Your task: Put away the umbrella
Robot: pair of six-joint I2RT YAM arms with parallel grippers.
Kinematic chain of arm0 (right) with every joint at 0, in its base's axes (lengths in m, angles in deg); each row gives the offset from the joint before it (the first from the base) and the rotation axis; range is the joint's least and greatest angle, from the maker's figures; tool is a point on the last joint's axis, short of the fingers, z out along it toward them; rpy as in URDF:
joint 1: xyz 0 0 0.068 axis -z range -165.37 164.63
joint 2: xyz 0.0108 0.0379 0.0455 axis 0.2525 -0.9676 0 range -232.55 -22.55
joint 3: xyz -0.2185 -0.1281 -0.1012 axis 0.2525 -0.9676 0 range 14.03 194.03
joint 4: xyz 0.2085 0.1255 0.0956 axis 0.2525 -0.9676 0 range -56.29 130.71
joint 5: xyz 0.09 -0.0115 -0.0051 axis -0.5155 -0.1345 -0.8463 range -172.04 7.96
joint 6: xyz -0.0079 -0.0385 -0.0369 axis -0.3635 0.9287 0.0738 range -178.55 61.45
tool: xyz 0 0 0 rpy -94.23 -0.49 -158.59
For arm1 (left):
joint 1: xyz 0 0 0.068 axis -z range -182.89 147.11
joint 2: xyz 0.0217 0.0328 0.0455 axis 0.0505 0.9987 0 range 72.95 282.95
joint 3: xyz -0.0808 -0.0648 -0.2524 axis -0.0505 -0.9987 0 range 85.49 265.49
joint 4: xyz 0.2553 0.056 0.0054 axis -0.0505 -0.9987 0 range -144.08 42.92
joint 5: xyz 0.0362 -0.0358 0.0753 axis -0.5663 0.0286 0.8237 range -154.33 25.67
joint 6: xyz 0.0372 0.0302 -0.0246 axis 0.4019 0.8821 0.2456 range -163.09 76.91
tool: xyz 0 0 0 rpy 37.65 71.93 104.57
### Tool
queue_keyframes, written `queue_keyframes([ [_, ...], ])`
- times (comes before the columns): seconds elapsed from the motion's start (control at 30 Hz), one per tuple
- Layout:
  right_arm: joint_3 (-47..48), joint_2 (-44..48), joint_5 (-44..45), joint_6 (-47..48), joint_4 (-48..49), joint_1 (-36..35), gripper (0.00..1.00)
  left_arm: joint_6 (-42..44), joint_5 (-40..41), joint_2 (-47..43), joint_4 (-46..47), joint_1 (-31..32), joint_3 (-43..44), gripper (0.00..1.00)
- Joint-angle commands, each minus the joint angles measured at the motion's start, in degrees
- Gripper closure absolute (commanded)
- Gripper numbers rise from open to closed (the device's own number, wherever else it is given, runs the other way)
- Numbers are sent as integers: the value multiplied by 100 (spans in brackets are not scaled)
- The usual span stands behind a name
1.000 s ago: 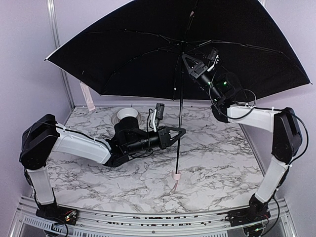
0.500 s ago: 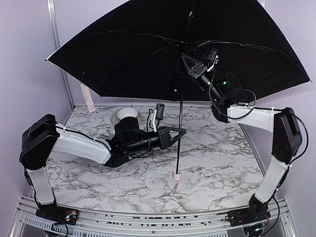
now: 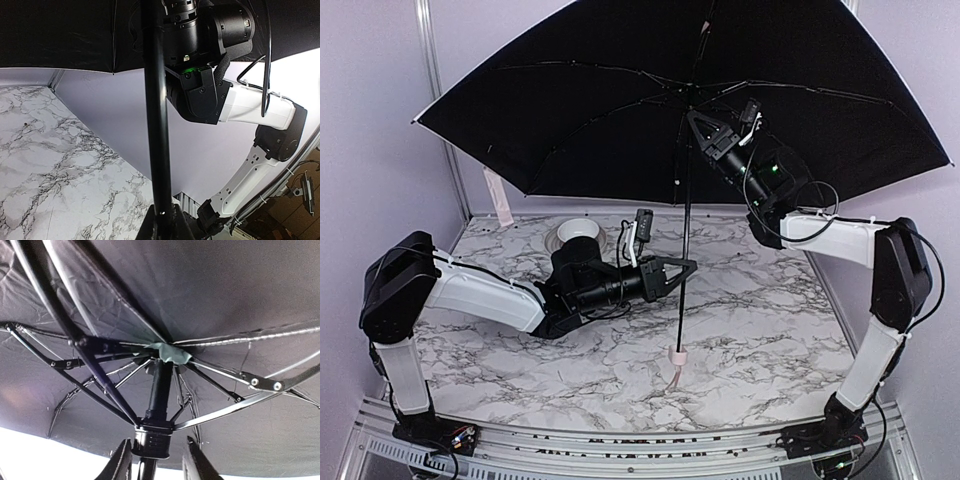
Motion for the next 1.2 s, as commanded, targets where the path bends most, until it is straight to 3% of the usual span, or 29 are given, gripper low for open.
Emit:
queue_keyframes([
  [0.0,-41,85,4,-4,31,-38,74,228,-90,-129,746,-25,172,100],
  [0.17,-42,92,18,18,37,-40,100,224,-90,-137,746,-20,162,100],
  [0.57,-15,87,-143,107,82,-39,100,118,-231,-155,777,-71,239,100],
  [0.6,-8,76,-161,78,139,-39,97,122,-238,-155,778,-75,236,100],
  [0.63,-12,66,-181,62,190,-37,86,118,-251,-153,778,-76,242,100],
  [0.7,11,64,-201,46,203,-40,79,127,-271,-155,781,-72,240,100],
  [0.9,35,69,-174,96,163,-41,72,132,-292,-155,782,-72,227,100],
  [1.0,53,64,-150,99,122,-38,72,136,-289,-146,781,-72,232,100],
  [1.17,-41,94,-24,93,225,-36,86,140,-299,-146,781,-74,232,100],
])
